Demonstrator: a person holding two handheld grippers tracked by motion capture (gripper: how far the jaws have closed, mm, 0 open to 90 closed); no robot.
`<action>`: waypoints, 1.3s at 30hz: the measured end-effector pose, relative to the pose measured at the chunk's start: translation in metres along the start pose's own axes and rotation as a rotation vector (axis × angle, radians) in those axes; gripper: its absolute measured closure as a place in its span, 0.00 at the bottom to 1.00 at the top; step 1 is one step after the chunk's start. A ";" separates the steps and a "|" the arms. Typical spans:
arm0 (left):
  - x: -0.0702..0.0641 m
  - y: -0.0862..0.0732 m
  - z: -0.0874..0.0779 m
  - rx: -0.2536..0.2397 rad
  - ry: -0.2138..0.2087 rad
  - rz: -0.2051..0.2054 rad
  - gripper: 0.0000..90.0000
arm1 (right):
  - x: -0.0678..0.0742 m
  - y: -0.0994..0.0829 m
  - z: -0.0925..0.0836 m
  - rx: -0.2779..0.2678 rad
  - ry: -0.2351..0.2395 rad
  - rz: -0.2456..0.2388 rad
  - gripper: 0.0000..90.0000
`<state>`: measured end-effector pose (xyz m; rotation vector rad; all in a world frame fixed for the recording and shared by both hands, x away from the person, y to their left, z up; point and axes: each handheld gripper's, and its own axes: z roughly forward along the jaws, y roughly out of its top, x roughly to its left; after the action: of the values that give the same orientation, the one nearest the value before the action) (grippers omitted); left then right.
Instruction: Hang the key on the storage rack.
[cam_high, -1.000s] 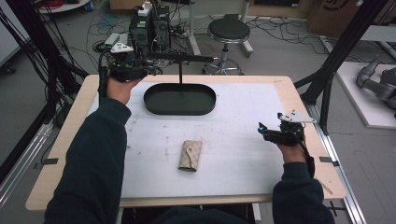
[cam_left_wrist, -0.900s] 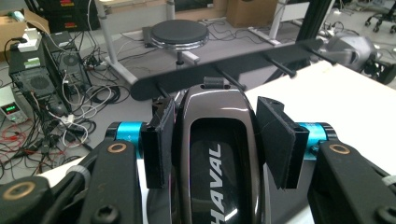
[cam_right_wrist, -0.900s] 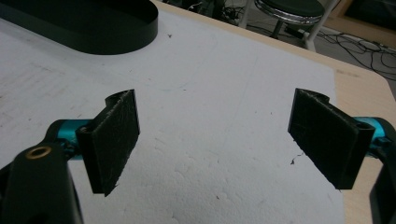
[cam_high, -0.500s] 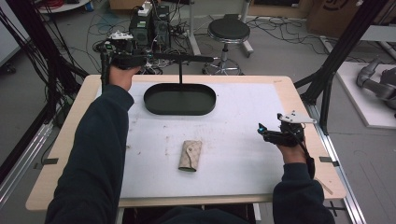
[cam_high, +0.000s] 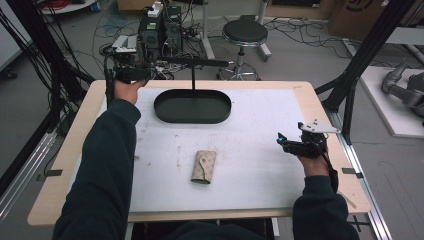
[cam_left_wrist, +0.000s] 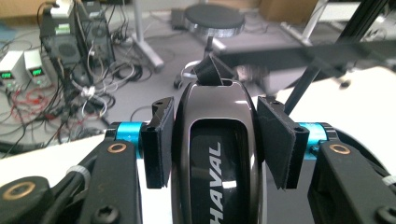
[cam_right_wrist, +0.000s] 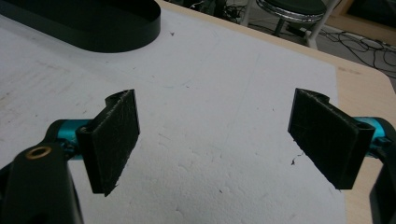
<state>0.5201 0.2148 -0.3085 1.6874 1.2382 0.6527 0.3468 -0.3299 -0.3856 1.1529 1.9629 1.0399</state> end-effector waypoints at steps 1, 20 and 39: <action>-0.001 -0.005 0.003 0.020 0.003 0.005 0.54 | 0.001 0.000 0.000 0.000 0.002 0.002 0.19; -0.017 -0.042 0.041 0.093 -0.034 0.007 0.54 | 0.002 -0.002 0.002 0.009 0.004 -0.004 0.19; -0.027 -0.064 -0.043 -0.149 -0.169 0.040 0.19 | 0.006 0.000 0.006 -0.005 0.044 -0.003 0.19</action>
<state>0.4463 0.2099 -0.3438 1.6118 1.0144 0.5979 0.3496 -0.3228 -0.3891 1.1324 1.9946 1.0765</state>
